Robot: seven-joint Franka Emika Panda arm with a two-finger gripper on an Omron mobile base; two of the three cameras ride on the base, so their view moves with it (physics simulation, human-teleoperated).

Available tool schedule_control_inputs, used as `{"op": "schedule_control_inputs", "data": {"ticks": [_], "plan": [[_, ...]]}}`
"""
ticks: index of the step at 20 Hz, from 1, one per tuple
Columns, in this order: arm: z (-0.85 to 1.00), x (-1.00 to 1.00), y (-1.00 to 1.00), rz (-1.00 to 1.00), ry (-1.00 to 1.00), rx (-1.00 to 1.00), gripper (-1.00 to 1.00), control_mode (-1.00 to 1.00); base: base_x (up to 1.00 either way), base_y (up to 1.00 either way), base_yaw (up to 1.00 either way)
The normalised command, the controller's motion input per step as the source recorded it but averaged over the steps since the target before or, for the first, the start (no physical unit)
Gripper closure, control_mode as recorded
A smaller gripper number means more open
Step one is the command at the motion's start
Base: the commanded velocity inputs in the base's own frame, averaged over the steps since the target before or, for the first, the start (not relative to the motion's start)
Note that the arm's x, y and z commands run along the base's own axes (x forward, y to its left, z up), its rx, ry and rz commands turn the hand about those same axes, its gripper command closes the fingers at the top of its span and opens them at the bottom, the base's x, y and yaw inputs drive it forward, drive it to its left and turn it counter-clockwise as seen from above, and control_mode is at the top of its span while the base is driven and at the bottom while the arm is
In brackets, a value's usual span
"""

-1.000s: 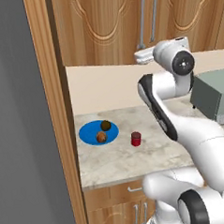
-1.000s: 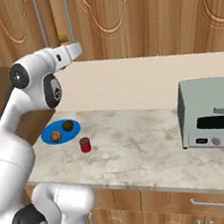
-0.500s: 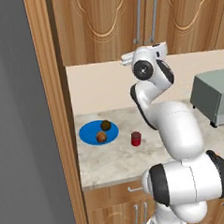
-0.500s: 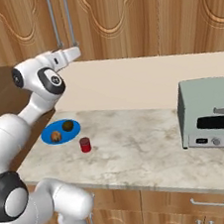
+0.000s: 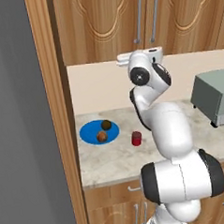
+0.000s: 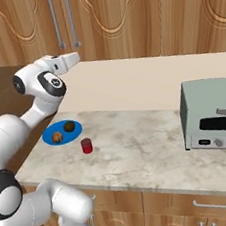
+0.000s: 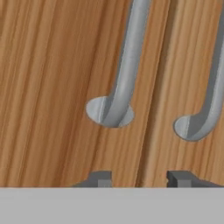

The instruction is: Pick the avocado and bread from the counter and place them on the plate. Then pick the jam from the cabinet and place it next to the plate. Lastly close the cabinet door.

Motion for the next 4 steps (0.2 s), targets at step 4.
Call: {"op": "schedule_control_inputs", "data": {"ticks": [4], "plan": [[-0.22, 1.00, -0.42, 0.00, 0.07, 0.18, -1.00, -1.00, 0.00, 0.00, 0.00]]}}
